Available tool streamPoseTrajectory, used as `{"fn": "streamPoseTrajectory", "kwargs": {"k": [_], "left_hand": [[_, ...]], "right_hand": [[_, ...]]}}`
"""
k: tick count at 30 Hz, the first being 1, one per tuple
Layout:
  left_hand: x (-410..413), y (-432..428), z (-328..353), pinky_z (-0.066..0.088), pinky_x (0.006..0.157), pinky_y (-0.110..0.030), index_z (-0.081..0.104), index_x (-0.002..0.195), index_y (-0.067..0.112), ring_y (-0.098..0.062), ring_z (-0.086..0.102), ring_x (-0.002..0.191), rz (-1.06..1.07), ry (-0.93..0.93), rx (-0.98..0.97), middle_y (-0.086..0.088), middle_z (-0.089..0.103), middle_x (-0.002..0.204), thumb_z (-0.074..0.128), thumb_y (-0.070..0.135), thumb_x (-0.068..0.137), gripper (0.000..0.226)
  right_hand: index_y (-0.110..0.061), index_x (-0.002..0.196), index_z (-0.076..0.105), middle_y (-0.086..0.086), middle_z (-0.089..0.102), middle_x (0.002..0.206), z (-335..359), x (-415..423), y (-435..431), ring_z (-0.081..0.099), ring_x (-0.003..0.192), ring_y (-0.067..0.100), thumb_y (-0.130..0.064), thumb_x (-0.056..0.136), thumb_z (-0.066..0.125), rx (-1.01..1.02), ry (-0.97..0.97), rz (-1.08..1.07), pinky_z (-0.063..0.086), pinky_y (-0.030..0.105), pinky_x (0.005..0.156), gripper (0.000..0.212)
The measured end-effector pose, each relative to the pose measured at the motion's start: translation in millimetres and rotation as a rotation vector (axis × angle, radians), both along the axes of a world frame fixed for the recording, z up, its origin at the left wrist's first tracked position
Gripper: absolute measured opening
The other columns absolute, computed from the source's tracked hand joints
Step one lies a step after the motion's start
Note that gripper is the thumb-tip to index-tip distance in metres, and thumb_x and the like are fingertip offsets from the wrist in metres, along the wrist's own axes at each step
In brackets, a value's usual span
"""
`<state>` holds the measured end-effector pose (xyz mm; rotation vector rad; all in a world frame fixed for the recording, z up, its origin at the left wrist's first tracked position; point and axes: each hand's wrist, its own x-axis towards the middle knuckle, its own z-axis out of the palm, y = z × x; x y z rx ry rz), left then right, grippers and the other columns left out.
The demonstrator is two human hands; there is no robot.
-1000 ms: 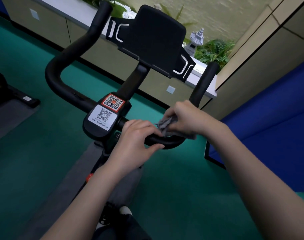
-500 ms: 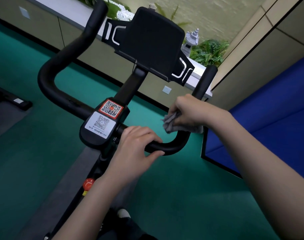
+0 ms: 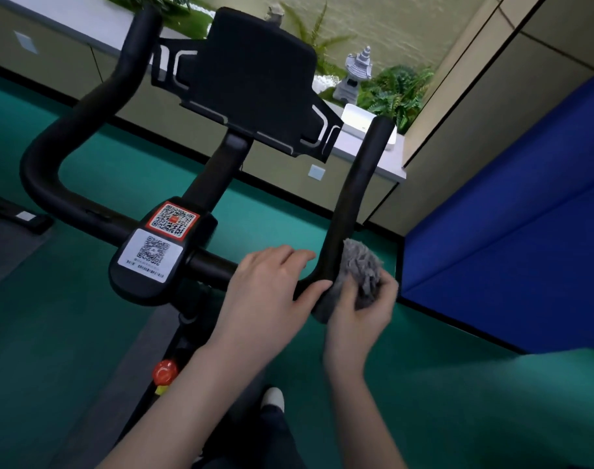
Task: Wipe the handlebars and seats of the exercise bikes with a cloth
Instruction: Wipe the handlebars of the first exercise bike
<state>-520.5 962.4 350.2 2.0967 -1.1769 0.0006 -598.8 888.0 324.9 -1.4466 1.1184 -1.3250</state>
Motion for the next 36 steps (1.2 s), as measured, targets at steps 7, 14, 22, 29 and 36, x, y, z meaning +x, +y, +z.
{"fn": "streamPoseTrajectory", "kwargs": {"k": [7,14,22,29,36], "left_hand": [[-6.8,-18.7,5.1,0.050,0.066,-0.033,0.058,0.121,0.024,-0.019,0.064,0.084,0.062,0.027,0.068,0.009,0.065,0.100,0.050,0.055,0.083,0.049],[-13.7,-32.7,7.4,0.049,0.060,-0.033,0.051,0.126,0.032,-0.019,0.066,0.080,0.084,0.031,0.108,0.011,0.060,0.102,0.048,0.057,0.080,0.052],[-14.6,-33.3,4.6,0.043,0.051,-0.024,0.059,0.114,0.033,-0.013,0.062,0.069,0.132,0.030,0.083,0.016,0.058,0.090,0.064,0.050,0.077,0.042],[-8.8,-45.7,10.2,0.052,0.061,-0.033,0.057,0.119,0.029,-0.013,0.061,0.079,0.145,0.120,0.004,0.016,0.058,0.103,0.058,0.051,0.081,0.044],[-8.0,-65.1,12.0,0.051,0.073,-0.039,0.054,0.126,0.027,-0.020,0.058,0.085,0.107,0.200,0.011,0.010,0.054,0.108,0.064,0.036,0.084,0.045]], "right_hand": [[-0.020,0.093,0.054,-0.002,0.062,0.092,5.3,11.5,-57.9,0.059,0.085,0.006,0.001,0.089,0.057,0.205,-0.136,0.077,0.049,0.025,0.083,0.021],[-0.011,0.080,0.056,-0.004,0.057,0.055,-15.0,-2.8,-26.7,0.051,0.044,0.004,0.006,0.093,0.045,0.810,-0.286,0.432,0.041,0.016,0.042,0.023],[-0.002,0.093,0.060,0.011,0.072,0.076,13.4,14.9,-70.5,0.069,0.063,0.018,0.005,0.090,0.051,0.884,-0.464,0.412,0.054,0.024,0.052,0.012],[0.003,0.108,0.059,0.017,0.068,0.099,0.5,-1.0,-52.3,0.063,0.091,0.028,0.002,0.092,0.054,0.690,-0.362,0.276,0.050,0.044,0.088,0.017],[-0.004,0.102,0.057,0.006,0.066,0.092,12.8,24.0,-88.5,0.063,0.088,0.019,0.002,0.091,0.054,0.479,-0.367,0.168,0.052,0.040,0.088,0.013]]}}
